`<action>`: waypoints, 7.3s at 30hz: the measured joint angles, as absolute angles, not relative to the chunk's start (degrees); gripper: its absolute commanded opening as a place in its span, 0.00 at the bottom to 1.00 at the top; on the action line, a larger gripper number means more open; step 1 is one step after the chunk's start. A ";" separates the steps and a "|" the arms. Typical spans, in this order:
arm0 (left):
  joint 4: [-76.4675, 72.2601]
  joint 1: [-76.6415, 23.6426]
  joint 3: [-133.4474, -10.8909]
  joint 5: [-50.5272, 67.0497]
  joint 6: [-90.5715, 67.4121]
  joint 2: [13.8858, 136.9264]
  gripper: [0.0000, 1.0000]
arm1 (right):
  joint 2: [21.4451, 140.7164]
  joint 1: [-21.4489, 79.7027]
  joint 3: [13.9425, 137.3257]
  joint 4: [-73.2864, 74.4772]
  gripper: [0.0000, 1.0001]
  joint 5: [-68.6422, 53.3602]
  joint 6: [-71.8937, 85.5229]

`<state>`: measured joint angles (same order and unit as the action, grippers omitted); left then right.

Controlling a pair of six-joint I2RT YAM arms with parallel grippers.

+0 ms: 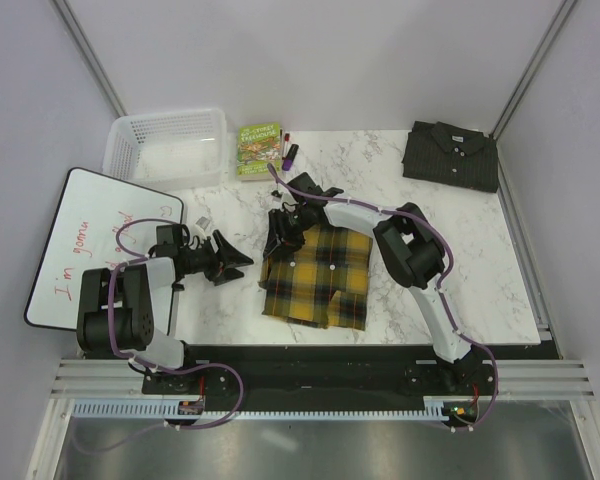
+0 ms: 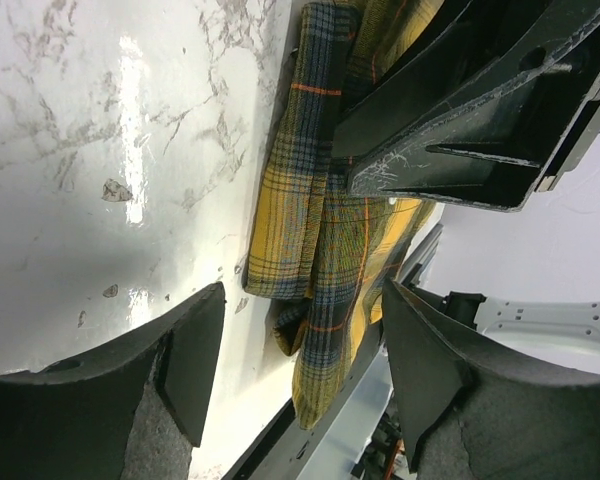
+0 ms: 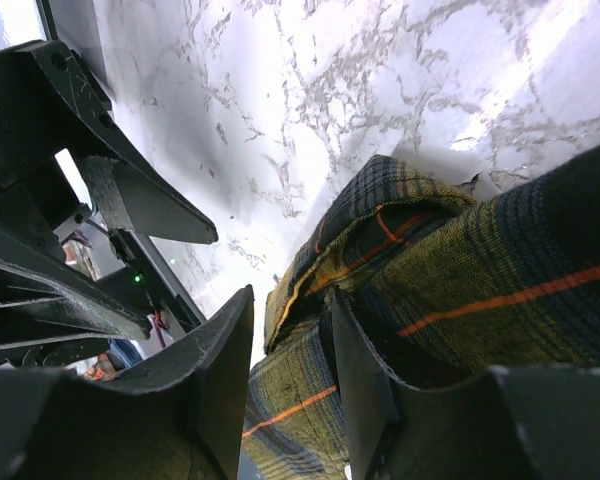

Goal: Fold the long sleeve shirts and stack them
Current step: Fold the shirt

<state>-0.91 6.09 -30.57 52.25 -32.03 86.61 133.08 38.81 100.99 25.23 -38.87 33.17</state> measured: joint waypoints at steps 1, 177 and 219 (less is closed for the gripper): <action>-0.91 6.09 -30.57 52.16 -32.03 86.61 0.71 | 133.14 38.81 100.99 25.08 0.43 -38.83 33.45; 42.92 -28.36 -79.29 36.77 21.10 97.58 0.60 | 109.91 -2.04 106.67 43.09 0.83 -42.37 -4.03; 43.53 -27.57 -67.31 39.16 7.73 97.14 0.64 | 132.38 8.58 108.64 52.51 0.52 -39.68 -10.26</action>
